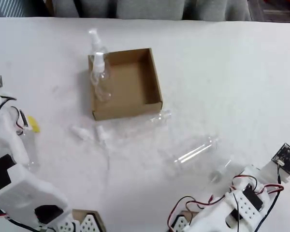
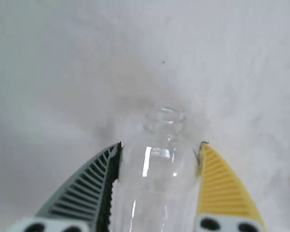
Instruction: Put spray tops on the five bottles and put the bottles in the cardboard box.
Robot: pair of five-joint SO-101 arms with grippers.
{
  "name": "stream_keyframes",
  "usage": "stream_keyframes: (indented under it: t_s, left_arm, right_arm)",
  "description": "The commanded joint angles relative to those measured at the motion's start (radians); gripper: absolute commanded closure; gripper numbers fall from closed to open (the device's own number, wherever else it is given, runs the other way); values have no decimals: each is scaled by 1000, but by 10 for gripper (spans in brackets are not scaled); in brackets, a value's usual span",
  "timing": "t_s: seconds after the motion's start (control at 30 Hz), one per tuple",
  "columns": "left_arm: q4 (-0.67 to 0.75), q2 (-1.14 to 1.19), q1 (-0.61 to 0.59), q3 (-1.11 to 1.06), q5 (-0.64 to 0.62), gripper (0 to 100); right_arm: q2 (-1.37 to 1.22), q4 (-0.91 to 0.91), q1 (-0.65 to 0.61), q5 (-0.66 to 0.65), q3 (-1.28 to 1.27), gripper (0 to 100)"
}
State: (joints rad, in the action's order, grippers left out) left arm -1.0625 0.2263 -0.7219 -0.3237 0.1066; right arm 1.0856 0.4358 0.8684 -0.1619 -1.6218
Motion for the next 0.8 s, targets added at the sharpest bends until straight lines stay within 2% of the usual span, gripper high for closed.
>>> stream_keyframes:
  t_s: [0.0,0.23,0.47,0.6,0.77]
  left_arm:
    - [-29,-54,22,28,-6,978]
    - [-150,-291,85,25,-8,977]
    - [-157,-455,94,23,-12,976]
    - [-140,-458,44,23,-12,976]
    - [-32,-458,-105,25,-12,976]
  right_arm:
    - [12,-18,-4,-11,5,984]
    - [12,-18,-4,-11,5,984]
    - [12,-18,-2,-9,5,984]
    - [12,-18,-5,-8,8,984]
    - [59,-12,-59,-5,60,984]
